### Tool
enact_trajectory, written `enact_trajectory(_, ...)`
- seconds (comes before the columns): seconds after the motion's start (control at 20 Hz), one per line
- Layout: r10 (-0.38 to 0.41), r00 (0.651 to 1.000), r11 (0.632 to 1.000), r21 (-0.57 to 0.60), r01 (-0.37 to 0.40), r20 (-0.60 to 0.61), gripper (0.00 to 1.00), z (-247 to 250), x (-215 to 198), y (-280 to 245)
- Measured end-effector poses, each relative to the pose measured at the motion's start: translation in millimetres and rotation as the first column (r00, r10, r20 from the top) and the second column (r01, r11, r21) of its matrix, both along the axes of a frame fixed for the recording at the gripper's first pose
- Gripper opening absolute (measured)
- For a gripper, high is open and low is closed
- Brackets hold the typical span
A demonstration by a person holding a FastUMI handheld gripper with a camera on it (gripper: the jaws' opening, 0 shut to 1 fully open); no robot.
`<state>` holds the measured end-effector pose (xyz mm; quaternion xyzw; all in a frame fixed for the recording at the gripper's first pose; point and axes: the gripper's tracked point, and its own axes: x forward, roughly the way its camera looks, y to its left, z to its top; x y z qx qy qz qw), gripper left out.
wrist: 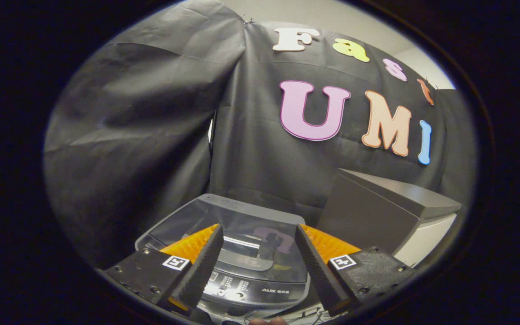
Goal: Put the clothes into the washing machine and then close the washing machine lid.
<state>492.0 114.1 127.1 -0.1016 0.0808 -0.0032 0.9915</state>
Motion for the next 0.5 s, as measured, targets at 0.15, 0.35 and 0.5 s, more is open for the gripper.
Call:
enact_trajectory(0.15, -0.014, 1.0, 1.0, 0.022, 0.014, 0.001, 0.97, -10, -22, -11)
enact_trajectory(0.35, -0.041, 0.999, 0.999, 0.012, 0.041, 0.015, 0.97, -20, -51, -35)
enact_trajectory(0.5, -0.063, 0.997, 0.997, 0.045, 0.062, 0.033, 0.97, -27, -73, -52)
